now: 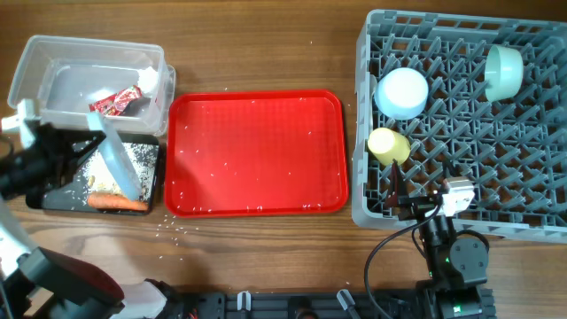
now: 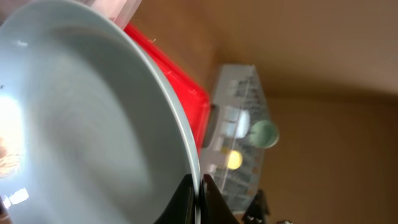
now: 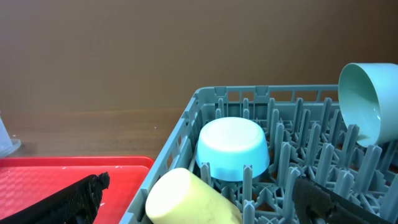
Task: Sort waste into correct bins and load items into the dishwasher rack
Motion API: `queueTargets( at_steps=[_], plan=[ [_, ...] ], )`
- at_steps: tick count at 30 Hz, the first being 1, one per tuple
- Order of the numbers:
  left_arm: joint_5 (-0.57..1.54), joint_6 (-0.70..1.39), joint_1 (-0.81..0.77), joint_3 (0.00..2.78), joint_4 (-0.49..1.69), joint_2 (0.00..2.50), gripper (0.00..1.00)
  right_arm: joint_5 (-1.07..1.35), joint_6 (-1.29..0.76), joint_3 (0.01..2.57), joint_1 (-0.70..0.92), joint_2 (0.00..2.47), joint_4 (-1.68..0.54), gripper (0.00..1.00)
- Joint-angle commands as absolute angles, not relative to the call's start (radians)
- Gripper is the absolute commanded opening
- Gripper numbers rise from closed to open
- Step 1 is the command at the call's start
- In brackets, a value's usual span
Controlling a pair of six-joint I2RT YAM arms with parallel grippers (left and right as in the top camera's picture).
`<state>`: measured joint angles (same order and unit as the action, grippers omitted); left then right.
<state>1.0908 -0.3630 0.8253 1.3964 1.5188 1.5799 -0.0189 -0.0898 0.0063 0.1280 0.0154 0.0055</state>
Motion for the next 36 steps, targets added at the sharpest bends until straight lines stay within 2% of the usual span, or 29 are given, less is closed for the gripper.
queueTargets(
  at_steps=[1, 4, 7, 10, 12, 13, 15, 18, 19, 21, 23, 25, 31, 33, 35, 36],
  plan=[
    [1.346, -0.772, 0.941, 1.332, 1.654, 1.563, 0.04, -0.013, -0.106, 0.005, 0.124, 0.010, 0.010, 1.00],
    [1.372, -0.835, 0.963, 1.308, 1.686, 1.556, 0.04, -0.013, -0.106, 0.005, 0.124, 0.010, 0.010, 1.00],
    [1.386, -0.835, 0.904, 1.308, 1.683, 1.555, 0.04, -0.013, -0.106, 0.005, 0.124, 0.010, 0.010, 1.00],
    [1.431, -0.823, 0.698, 1.309, 1.633, 1.556, 0.04, -0.013, -0.106, 0.005, 0.124, 0.010, 0.010, 1.00],
    [1.465, -0.733, 0.519, 1.309, 1.525, 1.556, 0.04, -0.013, -0.106, 0.005, 0.124, 0.010, 0.010, 1.00],
    [1.507, -0.604, 0.383, 1.309, 1.376, 1.556, 0.04, -0.013, -0.106, 0.005, 0.124, 0.010, 0.010, 1.00],
    [1.519, -0.217, 0.168, 1.309, 0.955, 1.557, 0.04, -0.013, -0.106, 0.005, 0.124, 0.010, 0.010, 1.00],
    [1.163, 0.462, -0.117, 1.309, 0.319, 1.572, 0.04, -0.013, -0.106, 0.005, 0.124, 0.010, 0.010, 1.00],
    [1.087, 0.616, -0.224, 1.309, 0.060, 1.586, 0.04, -0.013, -0.106, 0.005, 0.124, 0.010, 0.010, 1.00],
    [0.946, 0.817, -0.361, 1.309, -0.289, 1.616, 0.04, -0.013, -0.106, 0.005, 0.124, 0.010, 0.010, 1.00],
    [0.763, 0.979, -0.488, 1.309, -0.493, 1.670, 0.04, -0.013, -0.106, 0.005, 0.124, 0.010, 0.010, 1.00],
    [0.716, 1.079, -0.567, 1.309, -0.614, 1.750, 0.04, -0.013, -0.106, 0.005, 0.124, 0.010, 0.010, 1.00],
    [0.664, 1.292, -0.582, 1.309, -0.820, 1.998, 0.04, -0.013, -0.106, 0.005, 0.124, 0.010, 0.010, 1.00],
    [0.638, 1.247, -0.580, 1.309, -0.809, 2.030, 0.04, -0.013, -0.106, 0.005, 0.124, 0.010, 0.010, 1.00],
    [0.615, 1.076, -0.573, 1.309, -0.790, 2.035, 0.56, -0.013, -0.106, 0.005, 0.124, 0.010, 0.010, 1.00],
    [0.616, 1.046, -0.562, 1.310, -0.789, 2.033, 0.66, -0.013, -0.106, 0.005, 0.124, 0.010, 0.010, 1.00]
  ],
)
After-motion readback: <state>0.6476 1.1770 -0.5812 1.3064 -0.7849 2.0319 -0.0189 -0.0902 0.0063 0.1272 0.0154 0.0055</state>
